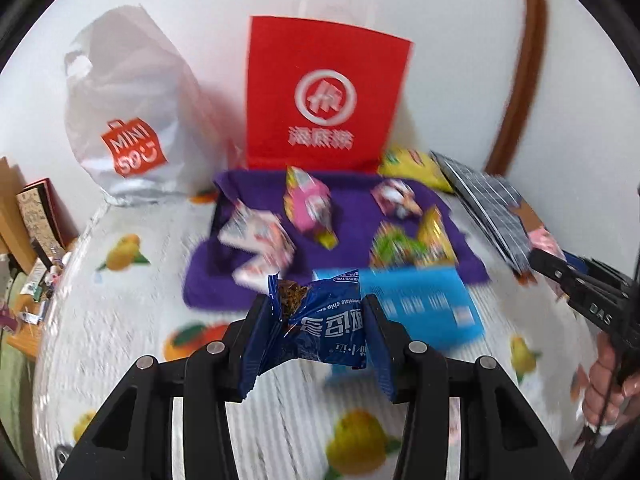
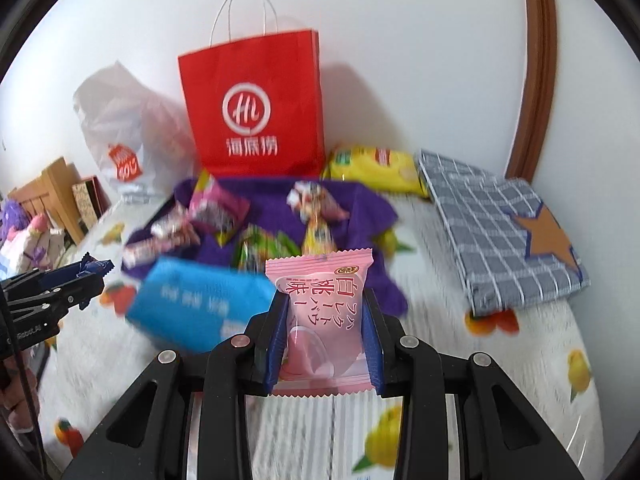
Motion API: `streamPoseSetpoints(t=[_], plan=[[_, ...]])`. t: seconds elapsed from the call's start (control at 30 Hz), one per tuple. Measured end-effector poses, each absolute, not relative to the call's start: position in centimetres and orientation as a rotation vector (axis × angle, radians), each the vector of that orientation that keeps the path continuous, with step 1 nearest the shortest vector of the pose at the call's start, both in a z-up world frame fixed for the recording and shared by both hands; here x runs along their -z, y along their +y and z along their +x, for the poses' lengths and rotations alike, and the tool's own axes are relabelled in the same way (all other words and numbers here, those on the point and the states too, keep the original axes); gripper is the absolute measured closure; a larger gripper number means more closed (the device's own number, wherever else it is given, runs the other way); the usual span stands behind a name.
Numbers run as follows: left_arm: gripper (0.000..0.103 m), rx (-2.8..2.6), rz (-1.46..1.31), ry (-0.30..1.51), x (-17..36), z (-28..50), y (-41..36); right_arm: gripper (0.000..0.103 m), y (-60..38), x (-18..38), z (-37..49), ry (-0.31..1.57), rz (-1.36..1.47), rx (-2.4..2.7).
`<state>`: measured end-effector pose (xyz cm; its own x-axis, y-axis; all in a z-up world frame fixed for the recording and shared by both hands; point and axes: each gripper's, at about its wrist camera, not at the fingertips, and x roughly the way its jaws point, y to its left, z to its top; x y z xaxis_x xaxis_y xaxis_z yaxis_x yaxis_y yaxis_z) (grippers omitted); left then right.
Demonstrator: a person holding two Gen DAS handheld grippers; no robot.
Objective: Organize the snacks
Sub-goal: 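Carry the pink square packet and blue packet over the purple towel with both tools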
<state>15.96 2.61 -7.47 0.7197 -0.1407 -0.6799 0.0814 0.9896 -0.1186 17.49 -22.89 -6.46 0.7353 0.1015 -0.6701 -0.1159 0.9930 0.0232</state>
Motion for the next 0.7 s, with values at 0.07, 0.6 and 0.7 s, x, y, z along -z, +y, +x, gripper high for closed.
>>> streamPoseSetpoints(t=[0.07,0.6,0.7], plan=[[0.059,0.100,-0.095,0.747,6.9,17.3,3.1,0.069,-22.8,5.8,19.0,0.733,-0.016,-0.109],[0.059,0.005,-0.112,0.691,2.7,26.7,3.9,0.069,-21.2,3.9,30.3,0.744,0.005,-0.131],[0.059,0.001,-0.110,0.700,2.3,28.5,3.7,0.069,-20.8,3.5,32.1,0.737,0.018,-0.149]])
